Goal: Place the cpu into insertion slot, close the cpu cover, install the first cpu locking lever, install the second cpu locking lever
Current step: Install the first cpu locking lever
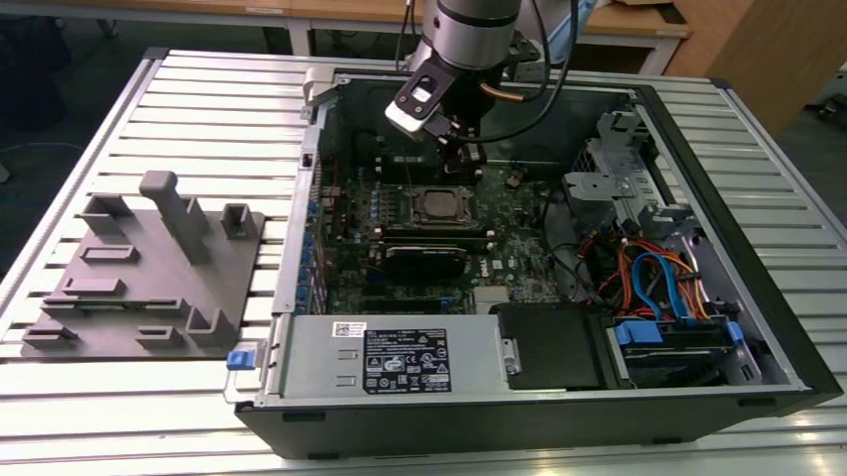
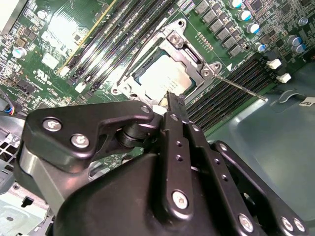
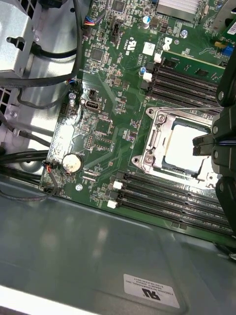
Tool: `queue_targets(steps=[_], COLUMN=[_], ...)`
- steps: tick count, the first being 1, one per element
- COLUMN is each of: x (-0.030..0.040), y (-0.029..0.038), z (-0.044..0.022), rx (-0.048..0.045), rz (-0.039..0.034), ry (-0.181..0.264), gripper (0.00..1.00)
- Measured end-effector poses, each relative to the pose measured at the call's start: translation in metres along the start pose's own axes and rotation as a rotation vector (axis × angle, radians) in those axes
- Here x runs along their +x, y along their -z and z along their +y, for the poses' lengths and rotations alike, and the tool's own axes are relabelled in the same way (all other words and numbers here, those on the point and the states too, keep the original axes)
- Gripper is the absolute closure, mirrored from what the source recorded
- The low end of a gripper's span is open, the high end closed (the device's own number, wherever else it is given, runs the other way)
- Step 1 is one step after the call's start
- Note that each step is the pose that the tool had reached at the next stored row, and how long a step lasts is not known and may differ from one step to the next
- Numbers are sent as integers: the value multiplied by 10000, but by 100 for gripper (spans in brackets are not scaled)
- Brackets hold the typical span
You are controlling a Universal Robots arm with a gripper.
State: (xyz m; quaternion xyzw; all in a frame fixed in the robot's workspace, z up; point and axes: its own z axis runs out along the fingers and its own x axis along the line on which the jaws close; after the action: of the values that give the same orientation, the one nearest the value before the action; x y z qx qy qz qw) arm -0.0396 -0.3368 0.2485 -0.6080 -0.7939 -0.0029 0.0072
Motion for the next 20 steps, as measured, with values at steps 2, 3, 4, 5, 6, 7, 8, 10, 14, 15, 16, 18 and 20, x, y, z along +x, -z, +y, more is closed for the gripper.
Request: queue_targets(steps=[2, 3, 4, 5, 6, 7, 8, 10, 14, 15, 16, 18, 20], x=[0, 0, 0, 0, 0, 0, 0, 0, 0, 0, 0, 0, 0], y=[0, 0, 0, 0, 0, 0, 0, 0, 0, 0, 0, 0, 0], z=[0, 0, 0, 0, 0, 0, 0, 0, 0, 0, 0, 0, 0], rx=[0, 0, 0, 0, 0, 0, 1, 3, 9, 11, 13, 16, 17], rz=[0, 0, 0, 0, 0, -1, -1, -2, -2, -3, -4, -4, -5], ry=[1, 1, 3, 14, 35, 66, 106, 220, 660, 776, 900, 1099, 1116], gripper=[90, 90, 90, 90, 90, 90, 90, 90, 90, 90, 90, 90, 90])
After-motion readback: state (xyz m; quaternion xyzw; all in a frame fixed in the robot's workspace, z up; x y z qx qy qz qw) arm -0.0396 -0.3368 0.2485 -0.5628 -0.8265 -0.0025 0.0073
